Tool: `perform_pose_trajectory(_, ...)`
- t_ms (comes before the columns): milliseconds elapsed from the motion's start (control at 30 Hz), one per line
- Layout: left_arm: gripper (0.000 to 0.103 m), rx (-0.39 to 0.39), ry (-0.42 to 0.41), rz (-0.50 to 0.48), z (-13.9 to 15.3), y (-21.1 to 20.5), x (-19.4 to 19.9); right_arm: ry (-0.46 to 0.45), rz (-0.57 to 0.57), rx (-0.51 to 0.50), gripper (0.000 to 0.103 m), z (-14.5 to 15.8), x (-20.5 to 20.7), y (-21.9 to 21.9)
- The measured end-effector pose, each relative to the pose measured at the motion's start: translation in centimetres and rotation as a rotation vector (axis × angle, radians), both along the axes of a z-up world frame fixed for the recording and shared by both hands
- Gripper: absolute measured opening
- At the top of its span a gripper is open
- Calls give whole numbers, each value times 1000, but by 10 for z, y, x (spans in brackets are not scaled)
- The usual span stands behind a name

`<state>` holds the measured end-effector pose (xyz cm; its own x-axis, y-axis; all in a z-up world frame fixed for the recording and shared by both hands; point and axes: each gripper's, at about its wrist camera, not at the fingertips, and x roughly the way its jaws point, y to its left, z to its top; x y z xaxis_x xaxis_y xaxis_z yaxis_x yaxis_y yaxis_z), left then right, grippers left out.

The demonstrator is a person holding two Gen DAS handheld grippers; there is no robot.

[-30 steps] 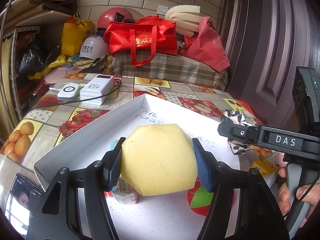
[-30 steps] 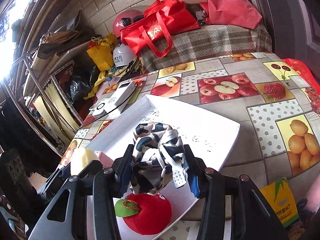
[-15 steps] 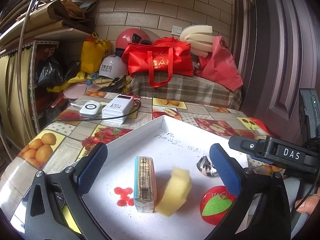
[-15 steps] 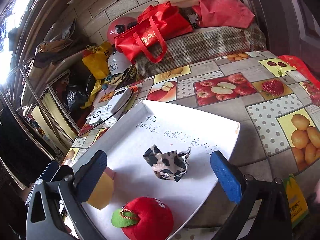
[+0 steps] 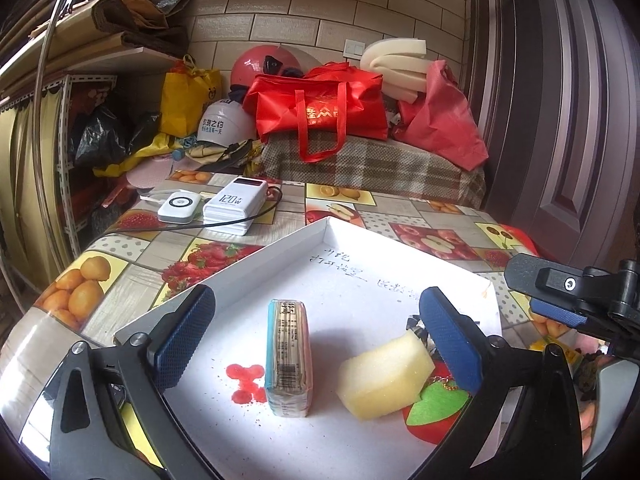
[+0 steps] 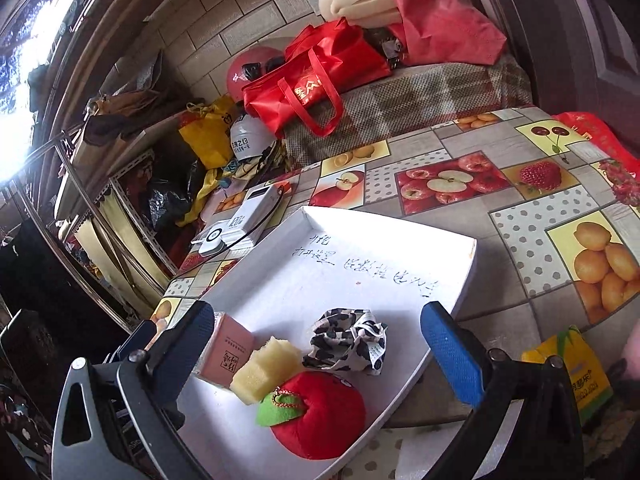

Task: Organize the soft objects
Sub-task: 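Lower the yellow sponge into the white box and open the left tool, then grasp the braided rope toy with right tool while left tool grasps green scouring sponge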

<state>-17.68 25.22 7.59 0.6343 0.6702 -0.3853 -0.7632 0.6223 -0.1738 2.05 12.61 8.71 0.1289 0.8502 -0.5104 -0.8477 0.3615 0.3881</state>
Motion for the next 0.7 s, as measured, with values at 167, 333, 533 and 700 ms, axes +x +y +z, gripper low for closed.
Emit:
perform_pose_trajectory(167,103,35,-25,-51,5,-15,2,-54,-1,63,103,8,-5,-33)
perform_pose_trajectory(333,103,84,-53,-123,14,-37,5,-90,-22,179,103,15,7,-88)
perform_pose_trajectory(533,103,92,-65,-273,17,-66,17,-215,-165,171,103,17,35,-154)
perform_pose_trajectory(700,103,18,27,-500,5,-99,49,-192,-237,10,103,-2,62,-186)
